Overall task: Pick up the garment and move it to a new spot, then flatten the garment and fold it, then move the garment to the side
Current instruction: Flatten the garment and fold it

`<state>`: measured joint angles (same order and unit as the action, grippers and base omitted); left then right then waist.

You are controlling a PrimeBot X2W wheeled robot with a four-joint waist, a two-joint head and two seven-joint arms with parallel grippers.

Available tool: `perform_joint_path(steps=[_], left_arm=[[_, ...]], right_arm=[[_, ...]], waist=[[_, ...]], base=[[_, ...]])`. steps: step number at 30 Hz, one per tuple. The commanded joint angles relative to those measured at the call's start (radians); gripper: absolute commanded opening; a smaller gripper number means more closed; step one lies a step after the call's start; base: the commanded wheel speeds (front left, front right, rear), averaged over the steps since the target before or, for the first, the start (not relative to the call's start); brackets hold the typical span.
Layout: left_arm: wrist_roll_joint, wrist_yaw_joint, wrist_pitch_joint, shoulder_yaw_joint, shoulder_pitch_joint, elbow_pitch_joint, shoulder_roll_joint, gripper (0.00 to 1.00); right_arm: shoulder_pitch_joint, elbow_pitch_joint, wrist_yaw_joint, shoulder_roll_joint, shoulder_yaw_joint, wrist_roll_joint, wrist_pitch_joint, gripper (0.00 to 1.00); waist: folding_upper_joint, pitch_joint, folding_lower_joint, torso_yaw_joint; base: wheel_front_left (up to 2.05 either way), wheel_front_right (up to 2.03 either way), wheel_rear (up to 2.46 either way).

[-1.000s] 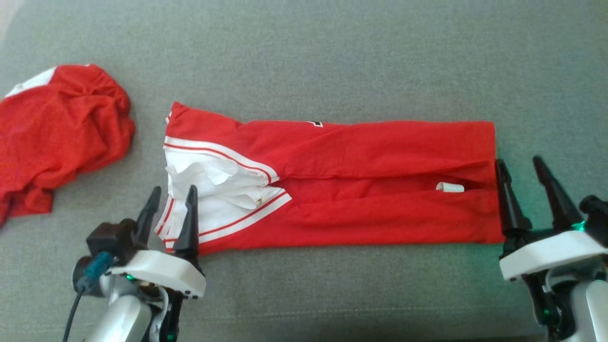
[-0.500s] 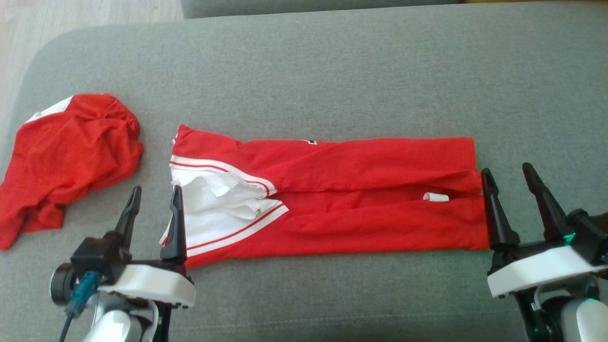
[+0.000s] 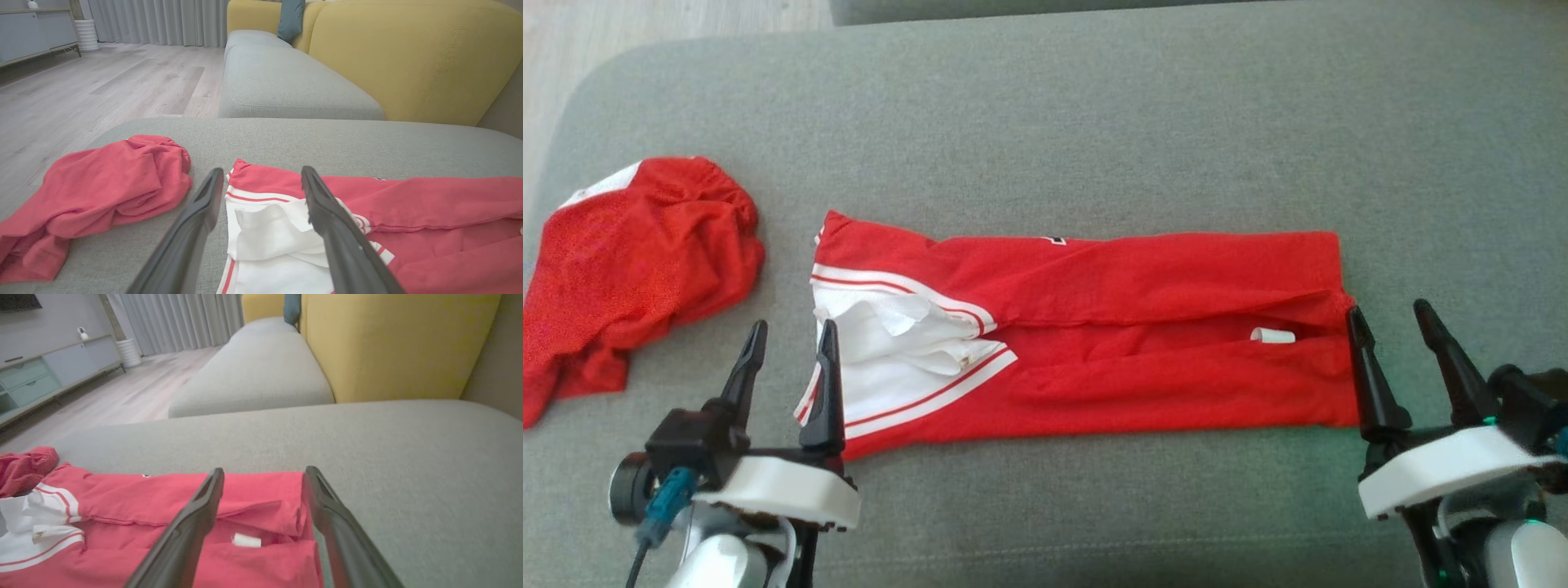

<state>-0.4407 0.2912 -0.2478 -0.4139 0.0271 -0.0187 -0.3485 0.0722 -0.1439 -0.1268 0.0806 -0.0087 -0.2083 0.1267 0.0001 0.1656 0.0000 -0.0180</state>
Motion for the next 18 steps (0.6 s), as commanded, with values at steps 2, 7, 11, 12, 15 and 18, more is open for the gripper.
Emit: perform_joint_path(steps=[2,7,11,12,15,18], left_arm=[[0.014,0.003,-0.003,0.031,0.059,-0.031,-0.027,1.0],[0.018,-0.009,-0.005,0.024,0.094,-0.032,-0.02,1.0],[0.024,-0.024,-0.007,0.02,0.133,-0.027,-0.011,1.0],[0.025,-0.028,-0.008,0.019,0.142,-0.025,-0.008,1.0],[0.019,-0.045,-0.01,0.015,0.163,-0.017,0.005,1.0],[0.024,-0.052,-0.011,0.017,0.176,-0.006,0.009,1.0]], right_arm=[[-0.037,0.002,-0.004,0.017,-0.002,-0.009,0.015,1.0],[-0.097,0.084,-0.004,0.036,-0.032,-0.026,0.024,1.0],[-0.173,0.189,-0.004,0.053,-0.047,-0.037,0.055,1.0],[-0.188,0.215,-0.004,0.054,-0.047,-0.038,0.072,1.0],[-0.212,0.27,-0.004,0.049,-0.047,-0.043,0.137,1.0],[-0.214,0.303,-0.004,0.036,-0.053,-0.052,0.204,1.0]], waist=[[-0.0001,0.022,0.0,0.005],[-0.0001,0.064,0.0,0.018],[-0.0001,0.109,0.0,0.034],[-0.0001,0.118,0.0,0.037],[-0.0001,0.14,0.0,0.049],[-0.0001,0.153,0.0,0.053]], base=[[0.0,0.0,0.0],[0.0,0.0,0.0],[0.0,0.0,0.0],[0.0,0.0,0.0],[0.0,0.0,0.0],[0.0,0.0,0.0]])
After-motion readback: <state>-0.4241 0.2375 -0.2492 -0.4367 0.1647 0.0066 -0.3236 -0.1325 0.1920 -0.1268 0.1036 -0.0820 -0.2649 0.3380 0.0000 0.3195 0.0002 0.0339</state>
